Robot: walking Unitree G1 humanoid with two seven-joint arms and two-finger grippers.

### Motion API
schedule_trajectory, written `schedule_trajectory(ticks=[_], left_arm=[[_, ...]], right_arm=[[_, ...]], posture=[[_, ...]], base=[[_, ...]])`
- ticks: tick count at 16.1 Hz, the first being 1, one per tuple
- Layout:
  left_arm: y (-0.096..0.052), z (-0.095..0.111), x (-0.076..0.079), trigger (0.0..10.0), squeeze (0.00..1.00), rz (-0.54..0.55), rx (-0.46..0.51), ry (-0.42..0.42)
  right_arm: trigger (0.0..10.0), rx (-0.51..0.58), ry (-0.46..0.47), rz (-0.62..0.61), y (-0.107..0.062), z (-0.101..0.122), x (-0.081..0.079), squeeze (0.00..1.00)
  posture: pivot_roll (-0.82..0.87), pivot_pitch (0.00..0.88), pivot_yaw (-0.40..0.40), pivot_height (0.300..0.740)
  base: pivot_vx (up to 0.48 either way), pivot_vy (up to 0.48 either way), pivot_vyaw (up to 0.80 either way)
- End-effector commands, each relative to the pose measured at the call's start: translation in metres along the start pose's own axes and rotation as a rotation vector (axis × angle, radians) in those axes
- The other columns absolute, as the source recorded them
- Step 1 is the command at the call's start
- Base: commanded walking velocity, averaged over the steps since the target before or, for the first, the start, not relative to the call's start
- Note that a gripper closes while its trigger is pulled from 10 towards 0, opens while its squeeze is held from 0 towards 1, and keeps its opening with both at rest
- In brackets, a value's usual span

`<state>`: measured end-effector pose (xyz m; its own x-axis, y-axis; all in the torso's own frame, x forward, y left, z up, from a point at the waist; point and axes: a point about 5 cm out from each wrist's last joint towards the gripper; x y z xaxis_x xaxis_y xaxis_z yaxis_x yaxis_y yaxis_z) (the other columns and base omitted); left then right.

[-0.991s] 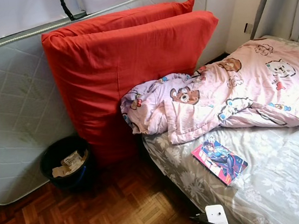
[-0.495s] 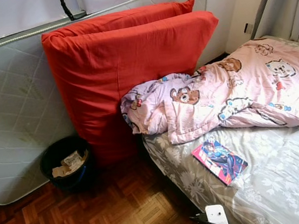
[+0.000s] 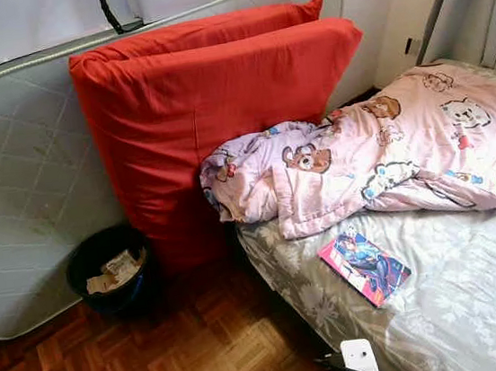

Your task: Clean up the room

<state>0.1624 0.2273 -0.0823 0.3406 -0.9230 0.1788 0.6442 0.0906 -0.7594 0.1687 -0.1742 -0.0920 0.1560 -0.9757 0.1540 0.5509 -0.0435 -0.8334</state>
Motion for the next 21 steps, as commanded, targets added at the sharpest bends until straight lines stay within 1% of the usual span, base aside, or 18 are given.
schedule_trajectory(ticks=[1,16,17,18,19,21], left_arm=[[0.0106,0.0075,0.0339,10.0,0.0,-0.059,-0.062,0.077],[0.0106,0.0075,0.0339,10.0,0.0,-0.059,-0.062,0.077],[0.0107,0.0076,0.0339,10.0,0.0,-0.059,-0.061,0.076],[0.01,0.0057,0.0319,10.0,0.0,-0.057,-0.067,0.078],[0.0097,0.005,0.0312,10.0,0.0,-0.057,-0.068,0.08],[0.0097,0.0052,0.0315,10.0,0.0,-0.059,-0.066,0.082]], right_arm=[[10.0,-0.022,0.169,0.011,-0.0078,-0.0254,0.0374,0.0],[10.0,-0.022,0.169,0.011,-0.0078,-0.0254,0.0374,0.0],[10.0,-0.026,0.165,0.012,-0.0084,-0.0274,0.0378,0.0],[10.0,-0.023,0.179,0.006,-0.0103,-0.0316,0.0431,0.0],[10.0,-0.016,0.185,0.003,-0.0102,-0.0297,0.0459,0.0],[10.0,-0.009,0.182,0.006,-0.008,-0.0232,0.043,0.0]], posture=[[-0.06,0.0,-0.013,0.74],[-0.06,0.0,-0.013,0.74],[-0.06,0.0,-0.012,0.74],[-0.06,0.0,-0.014,0.74],[-0.06,0.0,-0.014,0.74],[-0.06,0.0,-0.014,0.74]], base=[[0.0,0.0,0.0],[0.0,0.0,0.0],[0.0,0.0,0.0],[0.0,0.0,0.0],[0.0,0.0,0.0],[0.0,0.0,0.0]])
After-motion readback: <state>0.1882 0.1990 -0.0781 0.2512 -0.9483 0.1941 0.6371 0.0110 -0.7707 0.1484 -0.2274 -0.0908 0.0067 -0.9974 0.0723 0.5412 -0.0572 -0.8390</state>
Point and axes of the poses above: a point about 5 cm out from each wrist's last joint towards the gripper, its own y axis pointing out of the wrist towards the gripper, its own z axis along the axis of the wrist's last joint, x = y × z, and after that the axes turned 13 degrees about -y, right-handed
